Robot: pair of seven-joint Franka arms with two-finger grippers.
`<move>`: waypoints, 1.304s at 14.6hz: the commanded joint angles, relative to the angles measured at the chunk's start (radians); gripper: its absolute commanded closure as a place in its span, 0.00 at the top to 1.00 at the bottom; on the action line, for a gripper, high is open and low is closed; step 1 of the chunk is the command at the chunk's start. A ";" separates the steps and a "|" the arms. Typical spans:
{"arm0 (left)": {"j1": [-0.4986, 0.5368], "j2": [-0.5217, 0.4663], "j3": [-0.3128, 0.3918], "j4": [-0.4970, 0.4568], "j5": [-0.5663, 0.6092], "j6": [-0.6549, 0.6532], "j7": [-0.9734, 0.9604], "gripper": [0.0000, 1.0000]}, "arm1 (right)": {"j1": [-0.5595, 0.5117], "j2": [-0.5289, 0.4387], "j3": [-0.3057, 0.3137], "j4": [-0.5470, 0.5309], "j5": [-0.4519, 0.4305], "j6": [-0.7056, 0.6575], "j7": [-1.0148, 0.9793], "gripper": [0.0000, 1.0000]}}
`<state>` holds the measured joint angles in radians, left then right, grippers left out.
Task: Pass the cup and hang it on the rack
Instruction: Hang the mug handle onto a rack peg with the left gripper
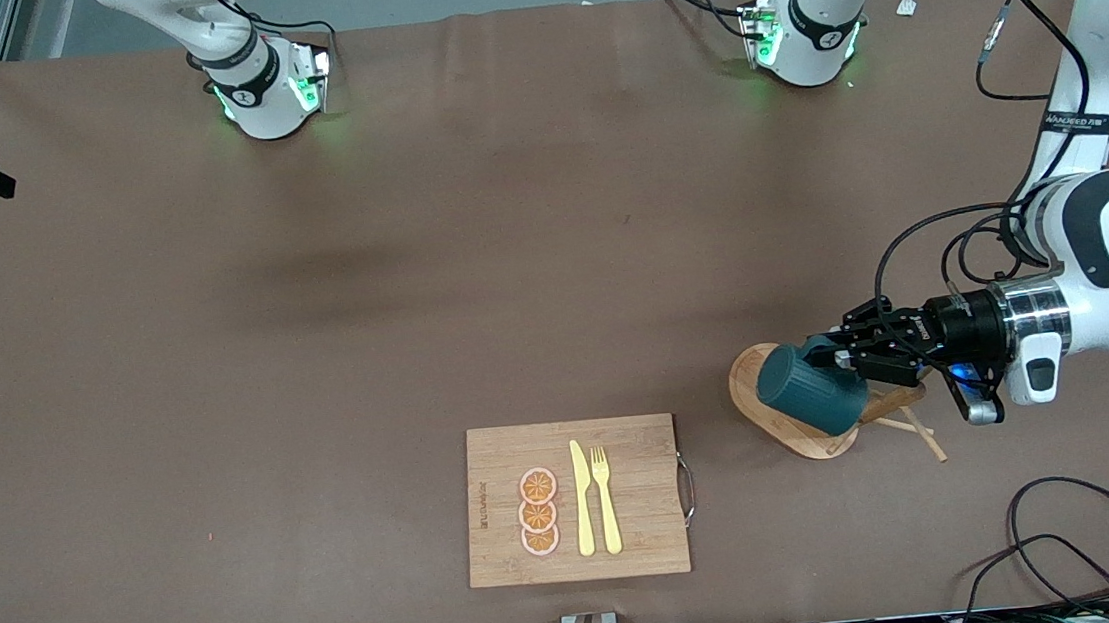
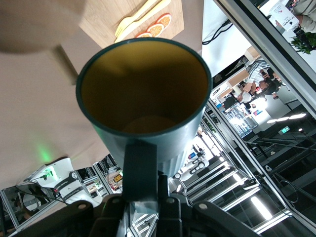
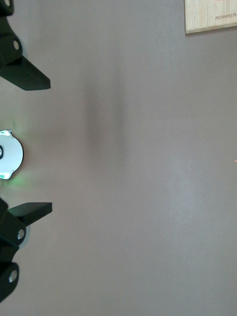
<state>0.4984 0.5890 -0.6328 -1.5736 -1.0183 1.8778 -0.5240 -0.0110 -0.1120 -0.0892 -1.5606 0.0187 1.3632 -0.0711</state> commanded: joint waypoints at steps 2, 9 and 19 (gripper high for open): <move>0.003 -0.024 -0.010 -0.014 -0.040 -0.002 -0.024 0.01 | 0.000 -0.017 0.005 -0.018 -0.029 0.011 -0.012 1.00; 0.025 -0.023 -0.010 -0.084 -0.058 -0.003 0.074 0.02 | 0.003 -0.017 0.003 -0.021 -0.020 0.008 -0.010 1.00; 0.080 -0.024 -0.007 -0.089 -0.048 -0.037 0.111 0.02 | 0.002 -0.017 0.003 -0.021 -0.019 0.002 -0.009 1.00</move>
<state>0.5671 0.5880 -0.6362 -1.6494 -1.0484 1.8539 -0.4272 -0.0101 -0.1120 -0.0881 -1.5626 0.0065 1.3632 -0.0729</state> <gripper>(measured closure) 0.789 0.000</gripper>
